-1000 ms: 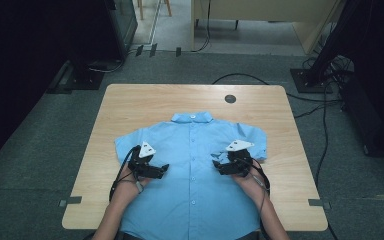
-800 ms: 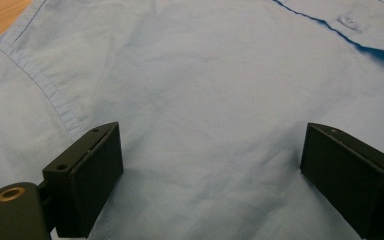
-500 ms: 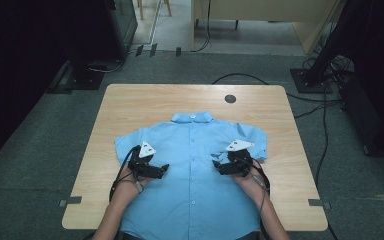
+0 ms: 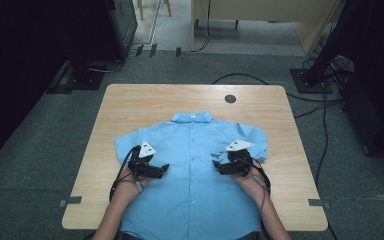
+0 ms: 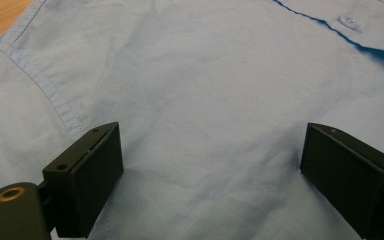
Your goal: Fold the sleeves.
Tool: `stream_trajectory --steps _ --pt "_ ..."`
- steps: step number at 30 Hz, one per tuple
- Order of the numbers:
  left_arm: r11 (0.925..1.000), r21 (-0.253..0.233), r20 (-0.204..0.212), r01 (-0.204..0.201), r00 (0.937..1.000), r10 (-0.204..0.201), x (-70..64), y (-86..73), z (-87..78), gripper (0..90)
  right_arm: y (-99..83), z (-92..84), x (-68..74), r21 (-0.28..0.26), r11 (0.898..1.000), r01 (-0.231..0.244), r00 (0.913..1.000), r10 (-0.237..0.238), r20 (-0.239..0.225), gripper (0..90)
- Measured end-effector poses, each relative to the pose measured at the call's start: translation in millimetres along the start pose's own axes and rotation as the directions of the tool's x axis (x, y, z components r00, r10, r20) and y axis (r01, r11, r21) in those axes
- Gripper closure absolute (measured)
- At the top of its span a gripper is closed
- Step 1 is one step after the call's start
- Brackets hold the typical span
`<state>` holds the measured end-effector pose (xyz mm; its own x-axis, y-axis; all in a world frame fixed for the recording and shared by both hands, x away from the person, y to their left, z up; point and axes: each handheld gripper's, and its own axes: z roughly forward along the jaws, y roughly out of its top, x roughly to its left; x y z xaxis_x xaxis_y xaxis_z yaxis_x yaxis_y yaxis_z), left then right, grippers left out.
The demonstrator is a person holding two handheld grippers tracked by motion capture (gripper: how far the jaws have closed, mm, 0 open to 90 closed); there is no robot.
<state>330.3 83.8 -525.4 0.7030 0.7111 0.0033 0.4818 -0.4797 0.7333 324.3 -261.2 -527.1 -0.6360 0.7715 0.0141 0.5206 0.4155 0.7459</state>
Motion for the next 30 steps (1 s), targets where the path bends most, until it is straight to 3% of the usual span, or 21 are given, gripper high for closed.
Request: stream_trajectory --steps 14,30 --pt "1.0 -0.001 -0.004 0.006 1.0 -0.006 -0.2 0.2 0.3 9.9 3.3 3.0 0.7 0.003 1.0 -0.018 0.9998 0.018 0.012 17.6" --pt "1.0 -0.002 -0.004 0.006 1.0 -0.006 -0.3 0.1 0.3 9.9 9.2 -2.1 -10.6 -0.012 0.999 -0.05 0.9987 0.05 0.006 20.3"
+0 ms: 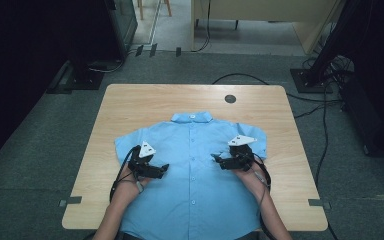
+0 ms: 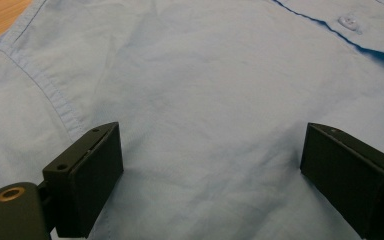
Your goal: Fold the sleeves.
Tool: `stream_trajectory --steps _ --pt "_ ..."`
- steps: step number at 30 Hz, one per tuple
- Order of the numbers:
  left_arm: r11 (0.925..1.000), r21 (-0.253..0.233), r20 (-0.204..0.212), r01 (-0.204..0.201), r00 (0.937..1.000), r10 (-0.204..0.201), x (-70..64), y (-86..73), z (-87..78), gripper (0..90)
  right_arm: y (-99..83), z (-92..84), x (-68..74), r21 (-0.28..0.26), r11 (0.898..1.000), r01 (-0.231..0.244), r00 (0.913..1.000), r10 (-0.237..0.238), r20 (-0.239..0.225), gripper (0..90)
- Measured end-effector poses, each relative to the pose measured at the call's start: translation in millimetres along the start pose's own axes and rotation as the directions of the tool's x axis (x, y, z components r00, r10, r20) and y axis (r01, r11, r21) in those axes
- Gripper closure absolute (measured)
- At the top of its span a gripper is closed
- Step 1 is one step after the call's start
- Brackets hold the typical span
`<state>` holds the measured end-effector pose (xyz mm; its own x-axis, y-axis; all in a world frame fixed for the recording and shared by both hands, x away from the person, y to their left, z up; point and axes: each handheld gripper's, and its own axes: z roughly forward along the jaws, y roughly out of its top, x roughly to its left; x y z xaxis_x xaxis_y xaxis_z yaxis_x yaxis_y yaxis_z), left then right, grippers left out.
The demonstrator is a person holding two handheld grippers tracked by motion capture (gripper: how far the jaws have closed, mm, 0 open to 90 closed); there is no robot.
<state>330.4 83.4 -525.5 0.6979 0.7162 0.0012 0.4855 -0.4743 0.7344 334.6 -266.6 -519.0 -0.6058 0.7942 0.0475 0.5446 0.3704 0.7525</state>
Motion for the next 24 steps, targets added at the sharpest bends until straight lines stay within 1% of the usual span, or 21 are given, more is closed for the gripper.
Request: stream_trajectory --steps 4,8,15,18,24 --pt "1.0 0.0 0.0 0.0 1.0 0.0 0.0 0.0 0.0 9.9 0.0 0.5 -0.6 0.003 1.0 0.005 1.0 -0.005 0.006 20.3" --pt "1.0 0.0 0.0 0.0 1.0 0.0 -0.1 0.0 0.0 9.9 1.0 0.6 -1.2 0.007 1.0 -0.001 1.0 0.001 0.002 20.3" --pt "1.0 0.0 0.001 0.0 1.0 0.0 0.0 0.0 0.0 9.9 2.3 -4.8 -6.9 0.015 1.0 -0.005 1.0 0.005 0.008 20.3" --pt "1.0 0.0 0.001 0.0 1.0 0.0 0.0 0.0 0.0 9.9 3.2 -8.9 -11.7 0.009 1.0 -0.017 0.9998 0.017 0.004 20.4" --pt "1.0 0.001 0.001 0.001 1.0 -0.001 0.0 0.0 -0.1 9.9 7.7 -11.0 -15.9 0.006 1.0 -0.017 0.9999 0.017 0.003 20.3"
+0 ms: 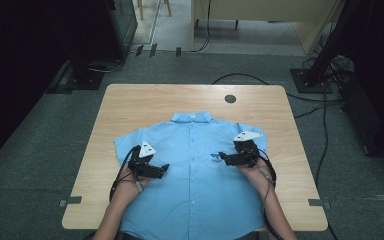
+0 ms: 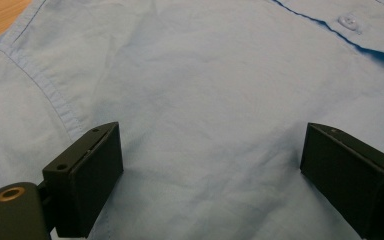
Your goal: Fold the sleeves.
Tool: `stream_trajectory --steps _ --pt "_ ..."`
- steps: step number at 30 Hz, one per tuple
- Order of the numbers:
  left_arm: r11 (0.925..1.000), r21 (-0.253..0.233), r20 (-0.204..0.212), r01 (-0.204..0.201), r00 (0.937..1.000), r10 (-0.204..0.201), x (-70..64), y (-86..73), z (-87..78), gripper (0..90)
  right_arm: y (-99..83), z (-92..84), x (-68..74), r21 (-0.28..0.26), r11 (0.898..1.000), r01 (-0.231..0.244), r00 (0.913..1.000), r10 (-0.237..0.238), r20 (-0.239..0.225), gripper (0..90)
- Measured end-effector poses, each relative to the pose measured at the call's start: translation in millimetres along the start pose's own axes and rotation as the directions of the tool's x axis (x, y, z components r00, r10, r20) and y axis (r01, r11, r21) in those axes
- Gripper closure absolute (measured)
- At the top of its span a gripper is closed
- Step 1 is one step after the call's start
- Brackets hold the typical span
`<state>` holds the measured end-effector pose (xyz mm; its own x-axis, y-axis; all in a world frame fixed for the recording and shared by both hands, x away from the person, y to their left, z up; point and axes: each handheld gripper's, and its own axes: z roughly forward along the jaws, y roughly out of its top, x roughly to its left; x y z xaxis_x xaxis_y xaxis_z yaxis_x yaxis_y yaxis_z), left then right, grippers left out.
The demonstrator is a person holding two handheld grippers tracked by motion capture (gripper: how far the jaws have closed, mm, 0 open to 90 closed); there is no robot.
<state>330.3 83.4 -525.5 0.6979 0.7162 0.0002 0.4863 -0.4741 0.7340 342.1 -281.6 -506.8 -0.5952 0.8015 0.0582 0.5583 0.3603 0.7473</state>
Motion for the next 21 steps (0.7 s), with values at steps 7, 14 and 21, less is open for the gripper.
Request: stream_trajectory --steps 7,14,21 --pt "1.0 0.0 0.0 -0.001 1.0 0.001 0.1 0.0 0.0 9.9 5.9 -0.7 -3.0 0.001 1.0 0.003 0.9999 -0.003 -0.011 20.3" --pt "1.0 0.0 0.0 -0.001 1.0 0.001 0.1 0.0 0.0 9.9 12.5 0.3 -5.3 0.016 1.0 0.021 0.9996 -0.021 -0.019 20.3" --pt "1.0 0.001 0.0 -0.003 1.0 0.003 0.2 0.0 -0.1 9.9 12.9 -1.0 -7.9 0.004 1.0 0.019 0.9996 -0.019 -0.021 21.2"
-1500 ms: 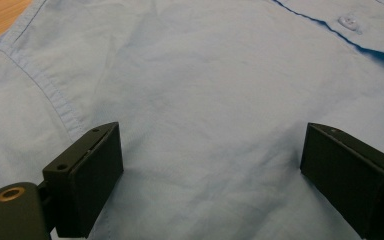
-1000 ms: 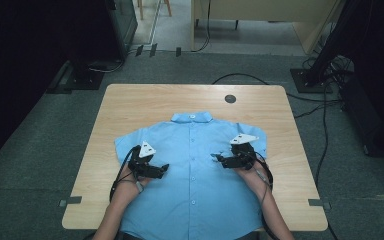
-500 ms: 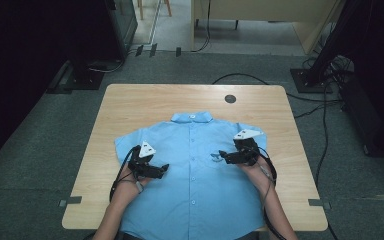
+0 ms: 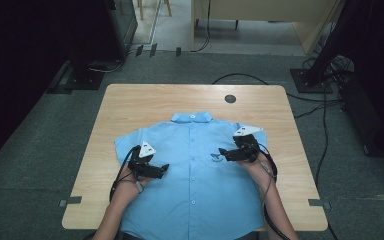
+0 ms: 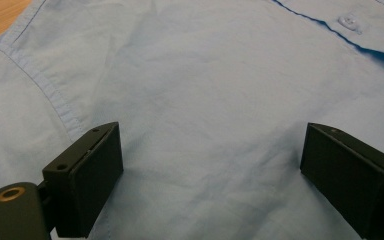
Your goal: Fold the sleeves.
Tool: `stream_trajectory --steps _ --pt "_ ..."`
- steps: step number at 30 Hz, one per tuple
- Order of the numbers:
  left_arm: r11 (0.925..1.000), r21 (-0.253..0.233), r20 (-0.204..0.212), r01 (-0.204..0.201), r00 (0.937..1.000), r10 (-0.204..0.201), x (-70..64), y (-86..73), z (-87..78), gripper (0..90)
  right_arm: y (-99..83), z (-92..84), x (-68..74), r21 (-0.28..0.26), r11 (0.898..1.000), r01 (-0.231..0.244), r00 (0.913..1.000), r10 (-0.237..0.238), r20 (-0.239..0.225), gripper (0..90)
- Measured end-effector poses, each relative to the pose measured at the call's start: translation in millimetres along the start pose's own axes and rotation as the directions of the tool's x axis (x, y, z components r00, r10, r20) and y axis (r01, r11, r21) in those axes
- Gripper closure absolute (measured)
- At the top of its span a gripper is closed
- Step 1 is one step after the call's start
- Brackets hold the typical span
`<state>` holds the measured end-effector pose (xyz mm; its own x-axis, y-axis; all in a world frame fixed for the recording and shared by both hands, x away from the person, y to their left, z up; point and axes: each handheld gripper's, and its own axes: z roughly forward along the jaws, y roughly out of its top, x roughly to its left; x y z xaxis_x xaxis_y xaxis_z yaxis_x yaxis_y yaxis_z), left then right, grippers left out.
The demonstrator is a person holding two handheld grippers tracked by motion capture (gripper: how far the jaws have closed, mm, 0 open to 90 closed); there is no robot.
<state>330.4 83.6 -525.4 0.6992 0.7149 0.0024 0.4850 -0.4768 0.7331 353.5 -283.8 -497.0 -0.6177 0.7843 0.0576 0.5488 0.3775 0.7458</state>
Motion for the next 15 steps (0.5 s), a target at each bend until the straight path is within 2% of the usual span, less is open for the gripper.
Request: stream_trajectory --steps 10,15 --pt "1.0 -0.001 0.0 0.003 1.0 -0.003 -0.2 0.0 0.1 9.9 -4.2 -4.3 -9.6 -0.039 0.999 0.001 1.0 -0.001 -0.003 23.0" --pt "1.0 -0.001 0.0 0.002 1.0 -0.002 -0.1 0.0 0.1 9.9 -6.0 -7.4 -14.3 -0.057 0.998 0.004 0.9999 -0.003 0.011 24.8"
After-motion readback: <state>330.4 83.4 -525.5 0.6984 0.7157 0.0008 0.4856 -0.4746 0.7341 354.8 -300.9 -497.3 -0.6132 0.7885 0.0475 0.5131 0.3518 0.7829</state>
